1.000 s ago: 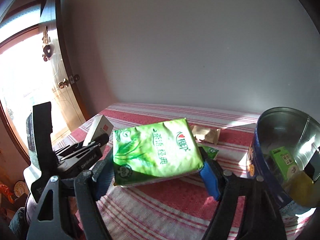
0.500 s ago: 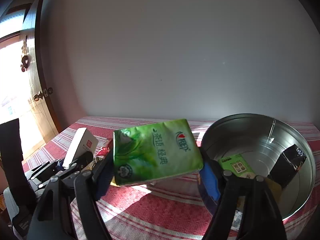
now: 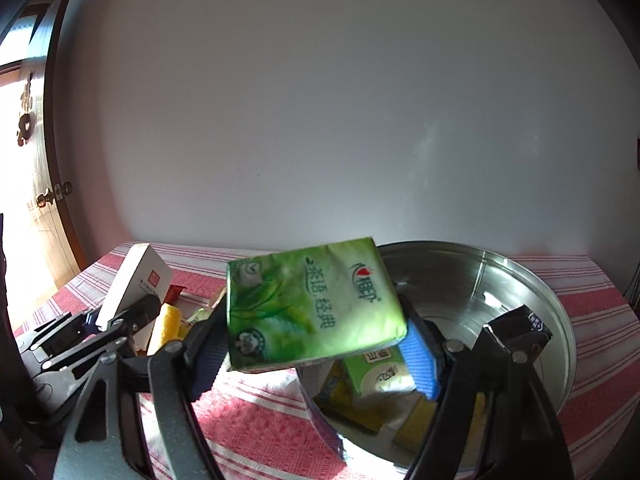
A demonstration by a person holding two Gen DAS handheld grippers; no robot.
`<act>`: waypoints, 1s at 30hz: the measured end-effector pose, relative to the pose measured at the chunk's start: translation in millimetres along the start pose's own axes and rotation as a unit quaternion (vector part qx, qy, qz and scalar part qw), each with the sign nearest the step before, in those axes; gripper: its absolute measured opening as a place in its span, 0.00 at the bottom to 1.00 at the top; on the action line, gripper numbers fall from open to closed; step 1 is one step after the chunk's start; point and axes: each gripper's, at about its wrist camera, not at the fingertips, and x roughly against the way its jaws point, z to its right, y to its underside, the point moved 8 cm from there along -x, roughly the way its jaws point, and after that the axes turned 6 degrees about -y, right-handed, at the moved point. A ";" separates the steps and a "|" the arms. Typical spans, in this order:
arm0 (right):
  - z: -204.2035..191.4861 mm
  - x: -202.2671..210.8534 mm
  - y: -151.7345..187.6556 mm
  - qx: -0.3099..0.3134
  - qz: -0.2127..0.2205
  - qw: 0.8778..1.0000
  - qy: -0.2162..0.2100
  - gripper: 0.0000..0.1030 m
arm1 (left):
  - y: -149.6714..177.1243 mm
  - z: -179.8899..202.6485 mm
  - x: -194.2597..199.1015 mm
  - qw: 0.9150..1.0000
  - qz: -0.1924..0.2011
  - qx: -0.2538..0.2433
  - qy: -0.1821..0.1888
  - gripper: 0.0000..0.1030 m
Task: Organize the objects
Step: 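Grasp the beige paper box with left tool while right tool grasps green tissue pack, then lower the beige box and green tissue pack into the tin and open both tools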
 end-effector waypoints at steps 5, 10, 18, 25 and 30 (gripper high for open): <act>24.5 6.3 1.1 0.003 0.004 1.000 0.022 0.75 | -2.0 26.0 1.4 1.000 0.004 -0.012 0.015 0.28; 50.8 12.1 -0.5 -0.001 0.006 0.999 0.043 0.75 | -3.4 53.1 1.2 0.999 0.006 -0.023 0.026 0.28; 90.3 20.7 -3.9 -0.015 0.011 0.997 0.076 0.75 | -5.4 89.8 1.4 0.998 0.006 -0.036 0.047 0.28; 119.3 30.3 -5.2 -0.021 0.013 0.993 0.115 0.75 | -9.3 118.4 -4.2 0.996 0.012 -0.059 0.066 0.28; 149.0 35.3 -3.5 -0.035 0.010 0.988 0.147 0.75 | -6.5 142.5 -12.0 0.995 0.001 -0.069 0.078 0.28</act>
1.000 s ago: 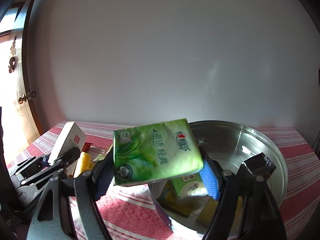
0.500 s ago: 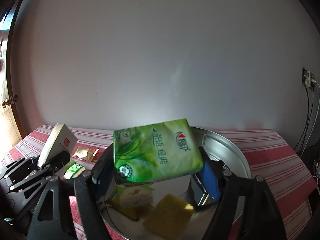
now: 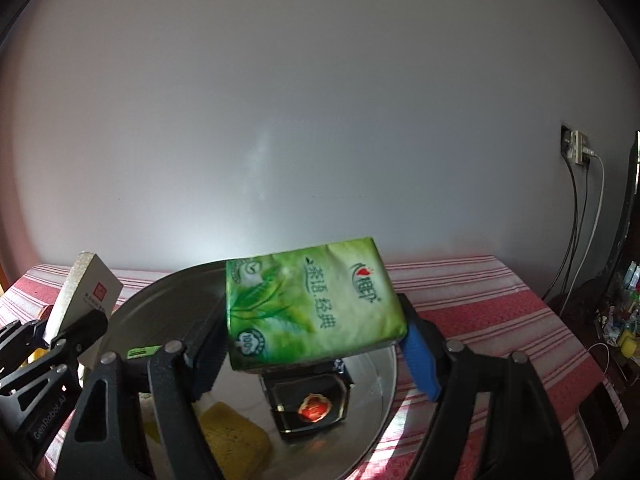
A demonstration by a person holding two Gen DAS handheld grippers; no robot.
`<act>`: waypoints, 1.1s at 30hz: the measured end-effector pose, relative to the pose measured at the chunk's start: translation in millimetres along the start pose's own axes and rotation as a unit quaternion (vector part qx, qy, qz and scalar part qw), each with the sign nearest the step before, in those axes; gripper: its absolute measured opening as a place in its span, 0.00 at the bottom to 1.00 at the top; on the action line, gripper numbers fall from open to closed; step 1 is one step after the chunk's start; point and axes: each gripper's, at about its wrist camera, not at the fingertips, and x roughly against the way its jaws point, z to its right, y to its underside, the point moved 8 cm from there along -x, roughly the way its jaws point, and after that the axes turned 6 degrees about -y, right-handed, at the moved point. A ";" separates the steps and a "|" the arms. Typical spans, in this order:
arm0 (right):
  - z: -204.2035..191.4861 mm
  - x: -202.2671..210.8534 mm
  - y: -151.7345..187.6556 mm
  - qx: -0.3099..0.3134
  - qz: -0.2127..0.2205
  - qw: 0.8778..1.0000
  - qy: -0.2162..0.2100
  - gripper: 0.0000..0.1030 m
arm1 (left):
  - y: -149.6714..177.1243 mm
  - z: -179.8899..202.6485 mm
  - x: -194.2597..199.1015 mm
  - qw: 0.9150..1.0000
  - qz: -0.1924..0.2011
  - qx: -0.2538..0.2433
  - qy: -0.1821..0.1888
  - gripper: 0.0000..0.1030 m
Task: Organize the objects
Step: 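Lower the beige box and green tissue pack into the tin and open both tools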
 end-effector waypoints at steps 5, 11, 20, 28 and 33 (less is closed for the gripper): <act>17.9 -6.6 -1.9 -0.007 -0.007 1.000 0.023 0.75 | 3.0 26.3 -5.3 1.000 -0.011 -0.017 0.006 0.28; 23.0 -20.5 -3.2 -0.002 -0.020 0.999 0.039 0.75 | 9.7 42.9 -20.1 0.999 -0.037 -0.030 0.001 0.28; 22.6 -31.7 3.4 -0.003 -0.038 0.999 0.034 0.76 | 17.9 51.4 -28.6 0.998 -0.056 -0.041 0.003 0.28; 20.9 -17.3 -5.4 -0.018 -0.009 0.999 0.030 0.92 | 13.8 48.3 -19.0 0.998 -0.053 -0.043 -0.002 0.72; 27.9 -7.2 -12.0 -0.039 0.018 0.998 0.040 0.97 | 8.0 41.2 -3.0 0.998 -0.019 -0.050 -0.032 0.83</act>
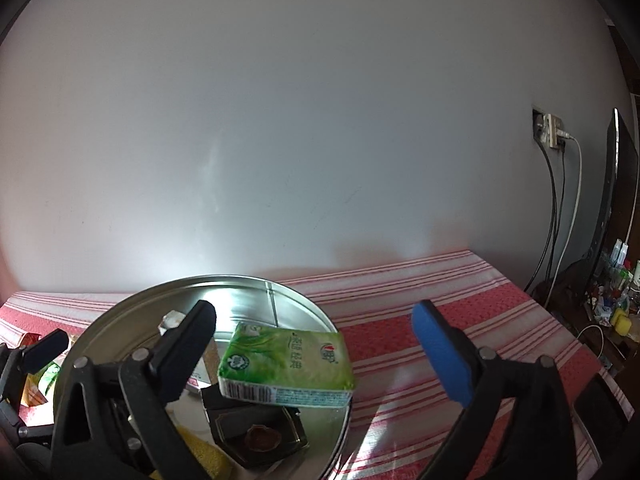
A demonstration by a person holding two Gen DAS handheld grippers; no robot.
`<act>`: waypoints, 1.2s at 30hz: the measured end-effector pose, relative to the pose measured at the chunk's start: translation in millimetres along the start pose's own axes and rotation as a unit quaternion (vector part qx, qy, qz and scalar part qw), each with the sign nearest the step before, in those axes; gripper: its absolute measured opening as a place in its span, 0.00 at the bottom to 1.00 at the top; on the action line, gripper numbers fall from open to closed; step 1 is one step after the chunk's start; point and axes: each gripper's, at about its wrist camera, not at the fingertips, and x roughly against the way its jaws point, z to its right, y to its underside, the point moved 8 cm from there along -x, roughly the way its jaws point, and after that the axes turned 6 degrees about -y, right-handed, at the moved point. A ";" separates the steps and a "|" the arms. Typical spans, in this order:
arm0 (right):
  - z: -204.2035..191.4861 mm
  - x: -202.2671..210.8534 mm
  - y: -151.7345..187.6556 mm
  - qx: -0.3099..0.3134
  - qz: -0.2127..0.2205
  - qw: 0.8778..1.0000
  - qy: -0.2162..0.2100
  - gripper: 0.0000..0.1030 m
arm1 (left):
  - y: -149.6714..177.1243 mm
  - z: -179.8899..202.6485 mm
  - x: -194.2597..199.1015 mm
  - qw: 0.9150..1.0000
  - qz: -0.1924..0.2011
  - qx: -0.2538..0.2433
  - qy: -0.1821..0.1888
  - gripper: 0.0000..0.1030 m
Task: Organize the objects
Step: 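Lower the beige box and green tissue pack into the tin and open both tools, then move both tools back toward the remaining items on the cloth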
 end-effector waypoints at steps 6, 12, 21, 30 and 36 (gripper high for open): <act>13.8 2.7 -6.2 -0.025 0.019 0.999 0.005 0.99 | 3.3 -4.8 6.4 1.000 -0.001 0.009 0.005 0.83; 31.5 16.0 -12.3 -0.054 0.048 0.997 0.024 1.00 | 3.3 -27.5 13.1 1.000 0.014 0.024 -0.011 0.83; 76.3 51.9 -20.7 -0.110 0.123 0.978 0.124 1.00 | 5.0 -73.6 26.9 0.995 0.046 0.036 -0.076 0.83; 60.7 52.8 -7.3 -0.103 0.099 0.982 0.124 1.00 | 20.7 -100.9 32.9 0.994 0.048 0.037 -0.092 0.83; 58.2 67.2 2.1 -0.126 0.102 0.978 0.132 1.00 | 33.7 -122.1 29.6 0.993 0.043 0.059 -0.097 0.83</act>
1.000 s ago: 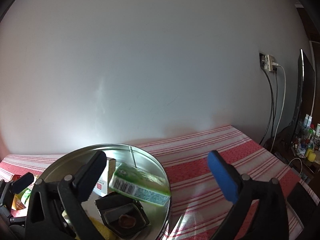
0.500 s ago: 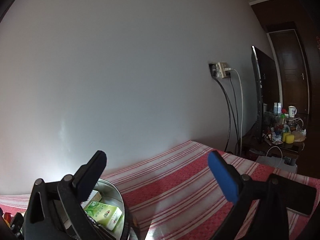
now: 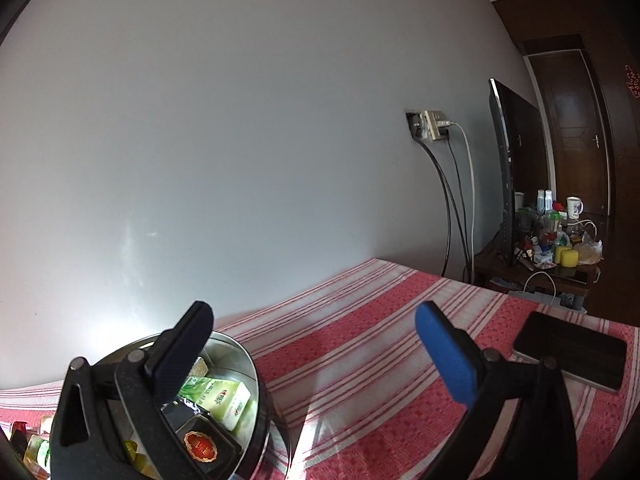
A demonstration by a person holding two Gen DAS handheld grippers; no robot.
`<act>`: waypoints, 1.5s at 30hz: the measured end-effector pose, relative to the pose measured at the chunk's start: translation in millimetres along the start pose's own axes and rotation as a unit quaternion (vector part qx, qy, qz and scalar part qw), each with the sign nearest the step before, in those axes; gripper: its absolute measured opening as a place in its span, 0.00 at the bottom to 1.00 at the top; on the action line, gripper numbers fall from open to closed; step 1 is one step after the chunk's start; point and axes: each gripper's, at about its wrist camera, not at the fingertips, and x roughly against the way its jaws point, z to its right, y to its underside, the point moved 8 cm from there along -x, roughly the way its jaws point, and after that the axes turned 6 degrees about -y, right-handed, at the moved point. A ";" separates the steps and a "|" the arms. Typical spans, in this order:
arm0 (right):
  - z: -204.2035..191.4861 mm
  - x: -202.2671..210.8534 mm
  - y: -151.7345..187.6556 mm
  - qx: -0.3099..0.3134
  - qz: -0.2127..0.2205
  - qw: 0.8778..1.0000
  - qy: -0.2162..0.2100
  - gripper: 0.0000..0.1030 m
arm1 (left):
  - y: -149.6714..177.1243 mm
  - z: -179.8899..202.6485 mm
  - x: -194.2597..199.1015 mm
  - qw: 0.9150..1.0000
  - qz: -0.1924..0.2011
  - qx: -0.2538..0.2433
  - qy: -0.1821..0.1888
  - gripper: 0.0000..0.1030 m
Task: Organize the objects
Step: 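Move both tools back toward the remaining items on the cloth, then grasp the yellow sponge with right tool while left tool grasps the twine ball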
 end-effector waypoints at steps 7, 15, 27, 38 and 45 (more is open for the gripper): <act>-30.5 18.4 16.2 0.021 -0.022 0.999 -0.040 1.00 | 7.9 -11.2 -0.7 1.000 -0.009 -0.004 0.002 0.83; -75.4 42.9 38.1 0.042 -0.043 0.994 -0.089 1.00 | 16.4 -39.6 -4.3 0.999 -0.033 0.014 -0.002 0.83; -166.4 75.8 82.4 0.114 -0.077 0.976 -0.168 1.00 | 34.4 -113.1 -26.1 0.994 -0.087 0.027 -0.062 0.83; -249.6 87.0 130.2 0.144 -0.151 0.947 -0.244 0.90 | 62.5 -190.0 -43.3 0.981 -0.157 0.075 -0.091 0.83; -300.9 88.3 167.0 0.149 -0.222 0.916 -0.300 0.80 | 72.2 -219.6 -53.2 0.974 -0.180 0.104 -0.088 0.83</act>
